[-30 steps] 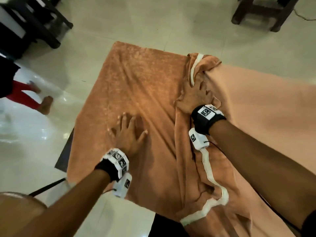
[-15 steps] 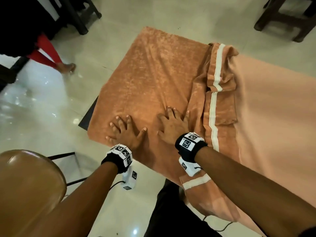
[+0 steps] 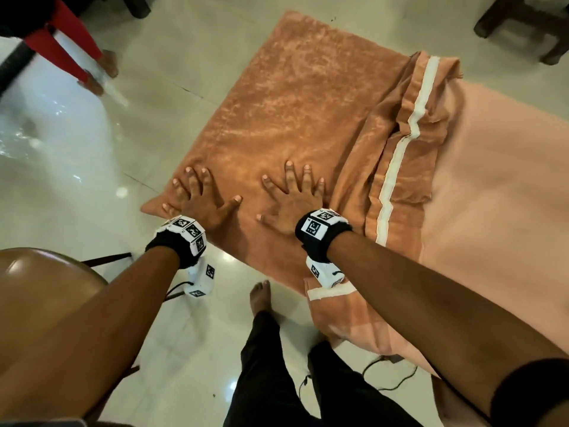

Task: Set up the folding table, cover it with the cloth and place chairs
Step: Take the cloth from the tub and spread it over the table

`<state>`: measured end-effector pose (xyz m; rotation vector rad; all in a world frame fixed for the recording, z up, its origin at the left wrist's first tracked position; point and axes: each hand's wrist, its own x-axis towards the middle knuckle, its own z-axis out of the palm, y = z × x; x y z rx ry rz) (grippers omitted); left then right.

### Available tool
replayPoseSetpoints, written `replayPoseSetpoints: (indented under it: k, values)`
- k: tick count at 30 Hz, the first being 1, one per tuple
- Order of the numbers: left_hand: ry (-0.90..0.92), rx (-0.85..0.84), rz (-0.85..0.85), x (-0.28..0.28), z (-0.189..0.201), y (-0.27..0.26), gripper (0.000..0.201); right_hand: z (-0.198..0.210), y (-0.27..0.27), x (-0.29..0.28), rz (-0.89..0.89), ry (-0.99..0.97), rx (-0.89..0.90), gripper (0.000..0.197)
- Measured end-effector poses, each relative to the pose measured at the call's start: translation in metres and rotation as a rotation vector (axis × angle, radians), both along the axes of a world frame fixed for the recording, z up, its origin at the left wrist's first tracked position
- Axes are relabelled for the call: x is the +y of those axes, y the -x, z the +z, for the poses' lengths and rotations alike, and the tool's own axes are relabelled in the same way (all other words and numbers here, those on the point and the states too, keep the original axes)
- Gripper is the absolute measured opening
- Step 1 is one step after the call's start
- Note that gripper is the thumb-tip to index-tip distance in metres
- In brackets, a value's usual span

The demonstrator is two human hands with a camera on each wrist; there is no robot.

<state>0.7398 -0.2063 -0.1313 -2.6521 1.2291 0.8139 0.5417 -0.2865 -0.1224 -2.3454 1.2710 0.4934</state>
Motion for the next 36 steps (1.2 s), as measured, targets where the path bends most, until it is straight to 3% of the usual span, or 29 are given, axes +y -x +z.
replayPoseSetpoints:
  k: [4, 8, 12, 16, 18, 23, 26, 29, 36]
  values:
    - [-0.038, 0.036, -0.069, 0.002, 0.001, -0.052, 0.104, 0.002, -0.048, -0.004, -0.026, -0.017, 0.024, 0.094]
    - [-0.054, 0.197, 0.033, 0.001, -0.007, -0.098, 0.104, 0.005, -0.094, -0.003, -0.03, -0.022, 0.042, 0.094]
    - [-0.082, 0.361, 0.033, 0.002, -0.019, -0.134, 0.108, 0.003, -0.131, -0.004, -0.038, -0.039, 0.058, 0.095]
    - [0.085, 0.217, -0.091, -0.007, -0.016, -0.15, 0.069, 0.003, -0.151, -0.006, -0.032, -0.03, 0.06, 0.096]
    - [0.166, 0.119, -0.186, -0.015, -0.009, -0.146, 0.064, 0.005, -0.153, -0.009, -0.03, -0.065, 0.071, 0.097]
    - [0.306, 0.186, -0.586, -0.033, 0.012, -0.099, 0.063, 0.033, -0.126, -0.003, -0.039, -0.08, -0.033, 0.074]
    - [0.173, 0.155, -0.783, -0.039, 0.019, -0.054, 0.077, 0.047, -0.086, 0.013, 0.031, 0.052, -0.061, 0.049]
    - [-0.007, 0.138, -0.741, -0.041, 0.028, -0.018, 0.093, 0.043, -0.039, 0.036, 0.122, 0.072, -0.022, 0.034]
    - [-0.18, 0.143, -0.729, -0.052, 0.035, 0.001, 0.138, 0.037, 0.057, 0.074, 0.09, 0.238, 0.02, 0.055]
